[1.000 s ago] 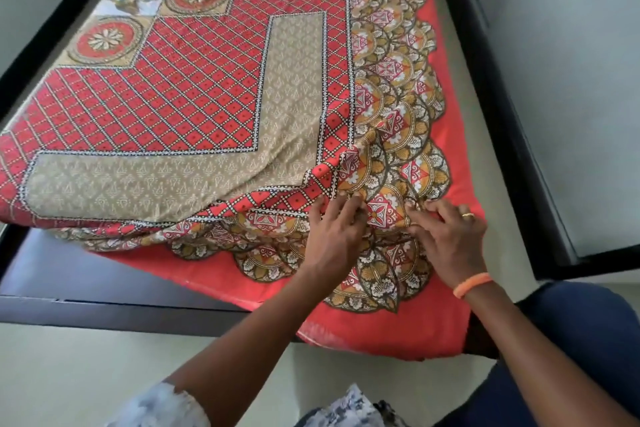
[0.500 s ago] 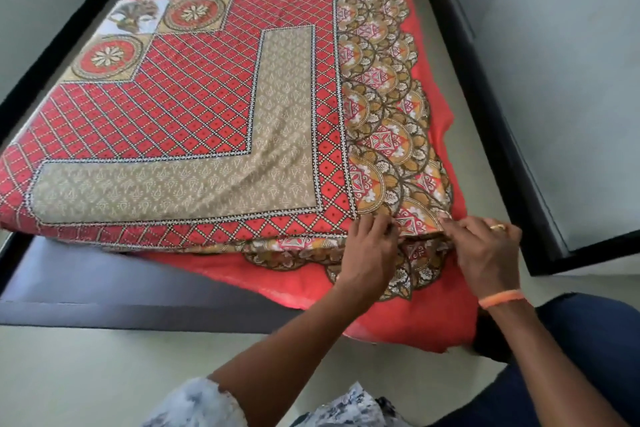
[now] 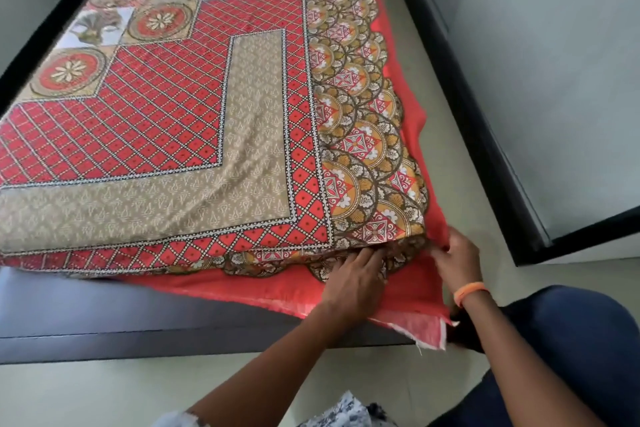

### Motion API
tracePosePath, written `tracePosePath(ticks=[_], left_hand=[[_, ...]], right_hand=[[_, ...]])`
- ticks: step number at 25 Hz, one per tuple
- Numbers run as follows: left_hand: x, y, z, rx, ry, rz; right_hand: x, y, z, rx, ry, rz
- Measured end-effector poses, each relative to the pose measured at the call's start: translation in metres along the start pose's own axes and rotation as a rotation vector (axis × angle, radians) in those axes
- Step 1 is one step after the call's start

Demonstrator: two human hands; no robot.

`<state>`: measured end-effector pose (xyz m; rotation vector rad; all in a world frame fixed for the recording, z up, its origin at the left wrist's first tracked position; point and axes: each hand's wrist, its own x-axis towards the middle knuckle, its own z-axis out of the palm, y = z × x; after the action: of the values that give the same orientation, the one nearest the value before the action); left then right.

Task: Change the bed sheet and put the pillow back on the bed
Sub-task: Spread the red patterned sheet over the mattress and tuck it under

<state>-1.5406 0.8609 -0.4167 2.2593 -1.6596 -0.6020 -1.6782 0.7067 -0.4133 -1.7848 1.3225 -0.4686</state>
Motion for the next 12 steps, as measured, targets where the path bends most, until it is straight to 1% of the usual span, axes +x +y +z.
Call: tracePosePath(ticks=[3, 5, 7, 9, 10, 12], left_hand=[[0.012, 0.014, -0.001, -0.065, -0.112, 0.006], [0.022, 0.025, 0.003, -0.113, -0.208, 0.055], [0.029, 0.037, 0.011, -0.121, -0.295, 0.108], [0.032, 0.043, 0.018, -0.157, -0.385, 0.124], [0.032, 0.043, 0.020, -0.186, -0.399, 0.127], [0.029, 0.037, 0.021, -0.241, -0.316, 0.114]], right_hand=[[0.014, 0.008, -0.031, -0.184, -0.118, -0.008], [0.021, 0.020, -0.050, -0.311, -0.178, 0.026], [0.025, 0.029, -0.055, -0.399, -0.160, 0.048], [0.027, 0.033, -0.045, -0.414, -0.085, 0.071], [0.027, 0.033, -0.037, -0.439, -0.052, 0.062], [0.028, 0.034, -0.020, -0.496, -0.042, 0.071]])
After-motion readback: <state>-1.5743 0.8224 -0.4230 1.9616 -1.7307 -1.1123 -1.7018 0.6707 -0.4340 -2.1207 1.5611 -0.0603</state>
